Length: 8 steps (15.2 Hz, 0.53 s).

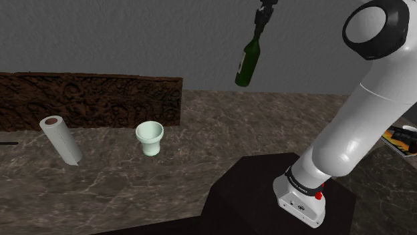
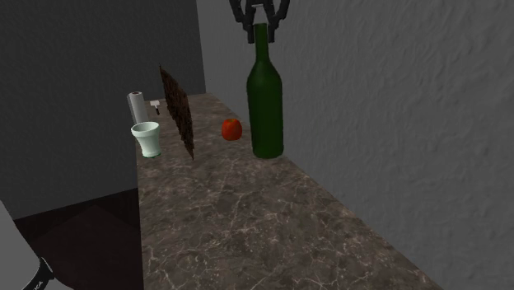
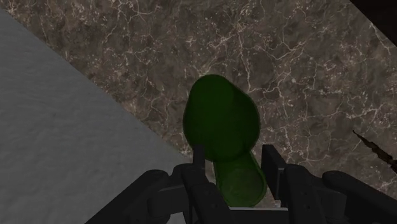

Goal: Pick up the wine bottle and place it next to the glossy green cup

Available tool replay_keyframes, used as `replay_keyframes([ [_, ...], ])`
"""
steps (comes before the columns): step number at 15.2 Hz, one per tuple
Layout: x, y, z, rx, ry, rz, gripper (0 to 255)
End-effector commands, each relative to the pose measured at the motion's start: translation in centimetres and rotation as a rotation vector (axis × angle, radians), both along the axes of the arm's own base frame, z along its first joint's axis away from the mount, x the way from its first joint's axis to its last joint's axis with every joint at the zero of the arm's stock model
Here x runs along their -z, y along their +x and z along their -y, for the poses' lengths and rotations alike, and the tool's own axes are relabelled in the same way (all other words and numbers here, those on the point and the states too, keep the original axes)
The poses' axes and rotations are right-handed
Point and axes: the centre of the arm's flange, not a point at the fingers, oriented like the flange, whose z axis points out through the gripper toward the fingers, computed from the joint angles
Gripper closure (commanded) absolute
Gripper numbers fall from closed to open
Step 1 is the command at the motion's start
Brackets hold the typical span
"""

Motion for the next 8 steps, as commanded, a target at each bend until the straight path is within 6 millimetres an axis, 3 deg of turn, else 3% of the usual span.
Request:
replay_keyframes([
  [1,-0.3,-0.2,-2.8,0.002,-0.001,0.000,255],
  [8,-0.3,-1.2,-12.0,0.002,-0.001,0.000,255],
])
